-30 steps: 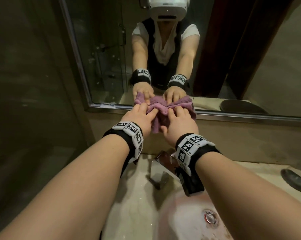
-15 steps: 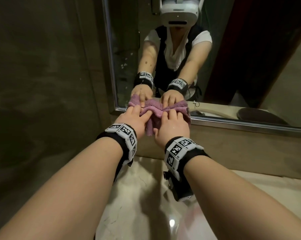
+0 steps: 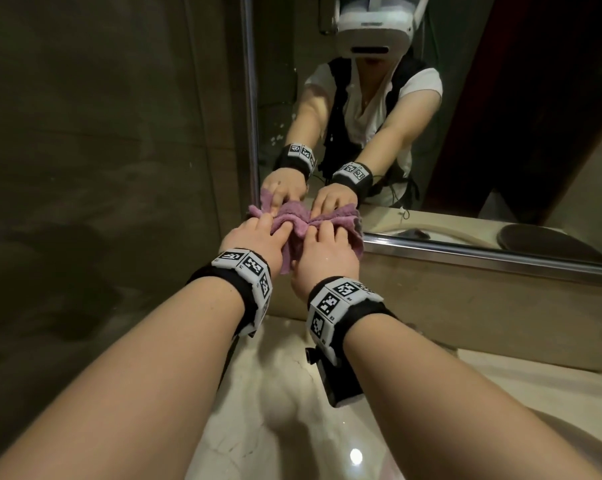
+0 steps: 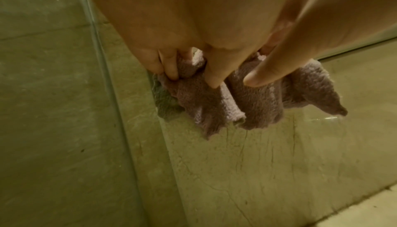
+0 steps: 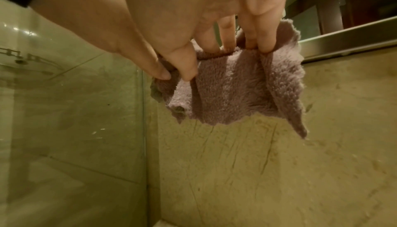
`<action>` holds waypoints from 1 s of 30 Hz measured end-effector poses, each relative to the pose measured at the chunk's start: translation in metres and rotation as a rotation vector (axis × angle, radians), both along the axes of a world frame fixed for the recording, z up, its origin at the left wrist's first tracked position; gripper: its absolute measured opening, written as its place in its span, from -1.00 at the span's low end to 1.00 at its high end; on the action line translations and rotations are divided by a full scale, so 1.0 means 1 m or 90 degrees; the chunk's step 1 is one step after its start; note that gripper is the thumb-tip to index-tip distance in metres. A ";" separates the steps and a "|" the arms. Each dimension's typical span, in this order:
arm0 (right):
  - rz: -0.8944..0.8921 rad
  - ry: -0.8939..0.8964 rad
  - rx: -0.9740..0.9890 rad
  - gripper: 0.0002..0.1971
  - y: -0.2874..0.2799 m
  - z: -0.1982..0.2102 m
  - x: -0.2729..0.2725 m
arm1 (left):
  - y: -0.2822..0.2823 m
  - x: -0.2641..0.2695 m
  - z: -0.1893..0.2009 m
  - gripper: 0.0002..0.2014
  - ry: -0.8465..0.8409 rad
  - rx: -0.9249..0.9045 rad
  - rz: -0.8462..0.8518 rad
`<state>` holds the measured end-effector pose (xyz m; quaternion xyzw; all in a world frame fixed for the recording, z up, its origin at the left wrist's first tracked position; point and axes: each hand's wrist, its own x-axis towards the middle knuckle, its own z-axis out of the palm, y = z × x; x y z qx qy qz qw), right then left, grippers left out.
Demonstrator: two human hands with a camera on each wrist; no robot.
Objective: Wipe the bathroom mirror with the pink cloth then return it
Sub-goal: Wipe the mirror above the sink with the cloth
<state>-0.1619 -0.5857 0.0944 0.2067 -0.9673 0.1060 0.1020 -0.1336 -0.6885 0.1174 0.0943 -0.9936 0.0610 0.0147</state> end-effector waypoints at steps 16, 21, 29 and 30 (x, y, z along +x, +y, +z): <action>0.164 -0.149 -0.283 -0.68 0.046 0.076 -0.018 | 0.026 0.030 0.072 -0.56 0.138 0.211 0.036; 0.231 -0.147 -0.356 -0.80 0.057 0.106 -0.001 | 0.039 0.045 0.107 -0.80 0.154 0.153 -0.001; 0.280 -0.465 -0.711 -0.73 0.079 0.151 0.024 | 0.066 0.069 0.160 -0.79 0.228 0.189 0.051; 0.313 -0.505 -0.721 -0.71 0.083 0.158 0.026 | 0.069 0.071 0.165 -0.78 0.225 0.216 0.052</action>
